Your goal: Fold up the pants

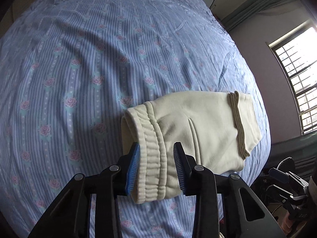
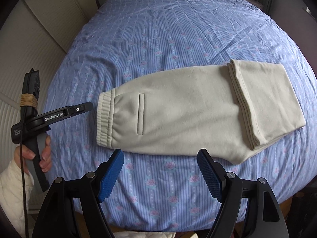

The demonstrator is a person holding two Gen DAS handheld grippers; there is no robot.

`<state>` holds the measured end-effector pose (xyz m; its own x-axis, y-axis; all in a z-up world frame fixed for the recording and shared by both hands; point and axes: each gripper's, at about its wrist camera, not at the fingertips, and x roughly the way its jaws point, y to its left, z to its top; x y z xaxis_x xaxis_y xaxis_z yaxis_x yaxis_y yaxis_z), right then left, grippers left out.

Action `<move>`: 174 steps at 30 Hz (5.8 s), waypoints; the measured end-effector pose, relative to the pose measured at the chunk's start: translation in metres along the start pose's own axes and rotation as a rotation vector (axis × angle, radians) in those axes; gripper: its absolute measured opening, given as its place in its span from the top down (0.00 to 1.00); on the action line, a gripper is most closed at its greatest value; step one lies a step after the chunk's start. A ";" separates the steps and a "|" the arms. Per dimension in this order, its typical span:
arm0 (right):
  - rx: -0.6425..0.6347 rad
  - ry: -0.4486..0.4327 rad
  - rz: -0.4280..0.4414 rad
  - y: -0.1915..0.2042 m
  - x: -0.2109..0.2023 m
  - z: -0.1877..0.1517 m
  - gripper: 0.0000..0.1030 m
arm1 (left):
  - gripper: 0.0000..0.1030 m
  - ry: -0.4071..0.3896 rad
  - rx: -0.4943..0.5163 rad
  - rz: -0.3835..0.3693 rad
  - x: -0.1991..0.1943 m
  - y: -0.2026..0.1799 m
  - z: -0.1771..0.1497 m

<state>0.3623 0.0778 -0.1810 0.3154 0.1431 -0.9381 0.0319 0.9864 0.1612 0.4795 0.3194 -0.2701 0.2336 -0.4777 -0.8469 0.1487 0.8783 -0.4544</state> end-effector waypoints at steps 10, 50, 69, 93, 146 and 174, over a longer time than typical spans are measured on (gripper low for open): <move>0.070 0.068 -0.007 0.002 0.022 0.001 0.25 | 0.74 0.071 0.042 -0.166 0.024 0.010 0.023; 0.060 0.063 -0.002 0.022 0.024 0.010 0.25 | 0.23 0.156 -0.068 -0.211 0.024 0.046 -0.009; 0.051 0.126 -0.040 0.016 0.039 0.007 0.25 | 0.31 0.259 0.013 -0.205 0.066 0.052 -0.003; 0.026 0.142 0.030 0.022 0.054 0.020 0.25 | 0.54 0.266 -0.125 -0.607 0.066 0.087 0.001; 0.170 -0.047 0.096 -0.056 -0.037 0.024 0.26 | 0.77 0.116 -0.226 -0.275 -0.026 -0.069 0.044; 0.164 -0.296 0.123 -0.418 -0.158 0.044 0.26 | 0.76 -0.020 -0.131 0.190 0.080 -0.465 0.080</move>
<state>0.3403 -0.3605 -0.0866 0.5868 0.2069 -0.7829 0.1210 0.9335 0.3374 0.5061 -0.1286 -0.1049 0.2646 -0.3029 -0.9155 -0.0257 0.9468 -0.3207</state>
